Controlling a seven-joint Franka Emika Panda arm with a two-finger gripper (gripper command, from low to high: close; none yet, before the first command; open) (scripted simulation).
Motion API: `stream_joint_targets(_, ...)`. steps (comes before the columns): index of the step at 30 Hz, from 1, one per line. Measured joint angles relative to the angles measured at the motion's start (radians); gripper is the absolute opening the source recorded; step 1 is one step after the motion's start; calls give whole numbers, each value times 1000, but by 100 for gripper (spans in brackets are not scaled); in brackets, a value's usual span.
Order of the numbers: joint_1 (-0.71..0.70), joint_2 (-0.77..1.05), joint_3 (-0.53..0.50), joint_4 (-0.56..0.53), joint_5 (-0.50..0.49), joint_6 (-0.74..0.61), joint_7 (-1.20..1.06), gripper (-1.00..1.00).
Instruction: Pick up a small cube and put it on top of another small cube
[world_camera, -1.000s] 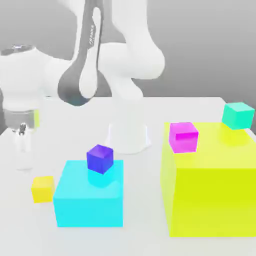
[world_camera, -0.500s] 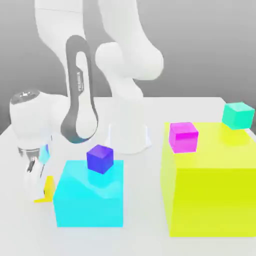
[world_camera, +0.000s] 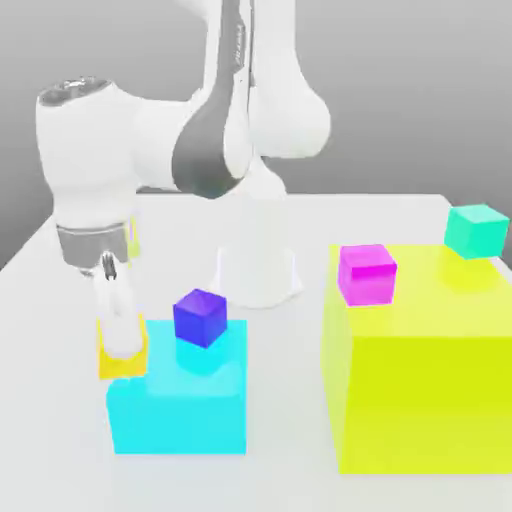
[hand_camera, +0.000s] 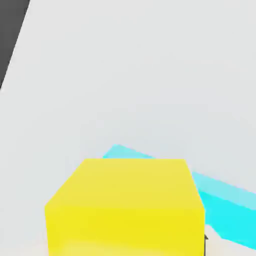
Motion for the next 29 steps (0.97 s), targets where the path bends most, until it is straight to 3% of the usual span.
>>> stream_joint_targets(14,471,-398,398,133,217,-492,250,-100)
stream_joint_targets(18,538,-408,522,72,258,-432,334,-100)
stream_joint_targets(19,540,-396,539,45,266,-393,337,100)
stream_joint_targets(25,541,-390,548,32,269,-374,339,100)
stream_joint_targets(29,542,-432,509,110,247,-495,342,100)
